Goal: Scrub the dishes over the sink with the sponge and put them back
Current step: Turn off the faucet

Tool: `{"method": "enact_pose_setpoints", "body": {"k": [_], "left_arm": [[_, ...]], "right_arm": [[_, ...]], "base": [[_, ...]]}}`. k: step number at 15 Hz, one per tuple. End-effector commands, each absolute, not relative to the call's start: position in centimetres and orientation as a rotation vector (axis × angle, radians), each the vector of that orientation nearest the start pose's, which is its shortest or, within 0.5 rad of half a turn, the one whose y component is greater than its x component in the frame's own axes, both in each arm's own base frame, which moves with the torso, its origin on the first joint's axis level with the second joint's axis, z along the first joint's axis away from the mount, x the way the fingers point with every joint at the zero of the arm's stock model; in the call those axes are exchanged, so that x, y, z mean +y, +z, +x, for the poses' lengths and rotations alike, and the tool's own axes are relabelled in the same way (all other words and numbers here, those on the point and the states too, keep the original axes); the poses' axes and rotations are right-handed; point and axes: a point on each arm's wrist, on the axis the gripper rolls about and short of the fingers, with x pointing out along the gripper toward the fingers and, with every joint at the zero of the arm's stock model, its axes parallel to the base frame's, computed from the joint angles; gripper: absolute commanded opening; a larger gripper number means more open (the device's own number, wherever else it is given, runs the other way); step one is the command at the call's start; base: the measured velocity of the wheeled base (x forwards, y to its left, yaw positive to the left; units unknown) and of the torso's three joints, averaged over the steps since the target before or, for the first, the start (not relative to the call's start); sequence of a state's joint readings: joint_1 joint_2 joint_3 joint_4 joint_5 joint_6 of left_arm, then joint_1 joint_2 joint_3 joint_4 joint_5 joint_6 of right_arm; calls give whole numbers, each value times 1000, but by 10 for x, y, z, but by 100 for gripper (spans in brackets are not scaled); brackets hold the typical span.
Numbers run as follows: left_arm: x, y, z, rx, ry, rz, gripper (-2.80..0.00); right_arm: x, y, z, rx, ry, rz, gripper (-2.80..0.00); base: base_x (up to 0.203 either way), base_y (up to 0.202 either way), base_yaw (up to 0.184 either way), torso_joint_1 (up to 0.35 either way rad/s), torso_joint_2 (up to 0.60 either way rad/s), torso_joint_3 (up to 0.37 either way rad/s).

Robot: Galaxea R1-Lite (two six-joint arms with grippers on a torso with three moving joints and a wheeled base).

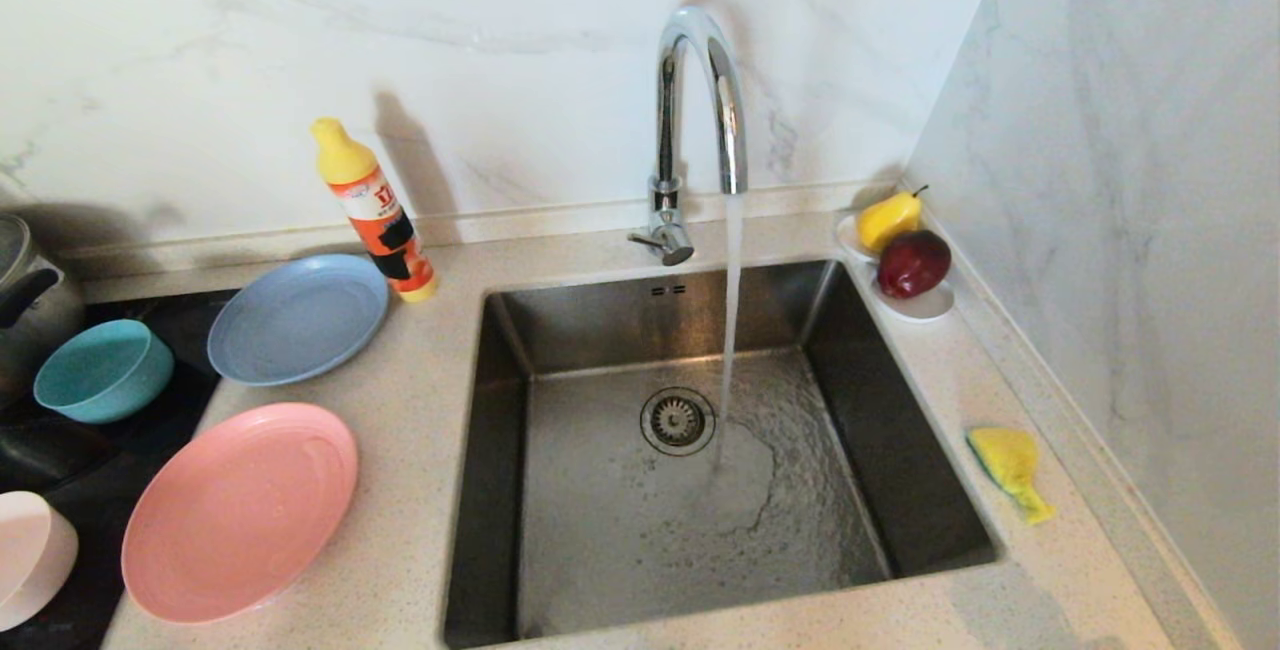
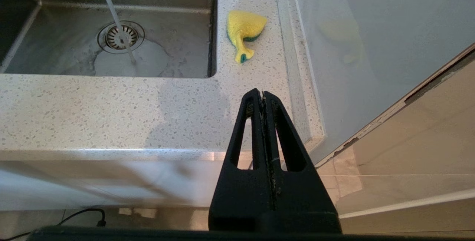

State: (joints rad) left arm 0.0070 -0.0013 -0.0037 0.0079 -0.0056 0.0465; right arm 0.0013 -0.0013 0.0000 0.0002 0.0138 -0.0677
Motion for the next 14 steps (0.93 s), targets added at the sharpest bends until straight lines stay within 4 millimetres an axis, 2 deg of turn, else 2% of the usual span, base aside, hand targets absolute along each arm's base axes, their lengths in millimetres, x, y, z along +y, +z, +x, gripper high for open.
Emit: {"method": "enact_pose_setpoints", "body": {"k": [1,2,4,5,7,10,14], "left_arm": [[0,79,-25,1,5,47,-280],[0,92,-27,-22,7,47,-280],[0,138,-31,-41,-1,38,-280],[-1,163,-27,-21,-22,18,-280],[-3,200,-2,74,-124,-44,-280],[-7,230,65,305,-324,-195,-280],[-23,241,170,544,-574,-329,-280]], "right_arm": [[0,75,-23,-2,17,-68,-280],[0,75,-23,-1,17,-67,-280],[0,75,-23,0,17,-67,-280],[0,75,-23,-1,17,-68,-280],[0,75,-23,-1,17,-67,-280],[0,75,-23,-2,17,-68,-280],[0,75,-23,-2,17,-68,-280]], "base": [[0,0,0,0,0,0],[0,0,0,0,0,0],[0,0,0,0,0,0],[0,0,0,0,0,0],[0,0,0,0,0,0],[0,0,0,0,0,0],[0,0,0,0,0,0]]}}
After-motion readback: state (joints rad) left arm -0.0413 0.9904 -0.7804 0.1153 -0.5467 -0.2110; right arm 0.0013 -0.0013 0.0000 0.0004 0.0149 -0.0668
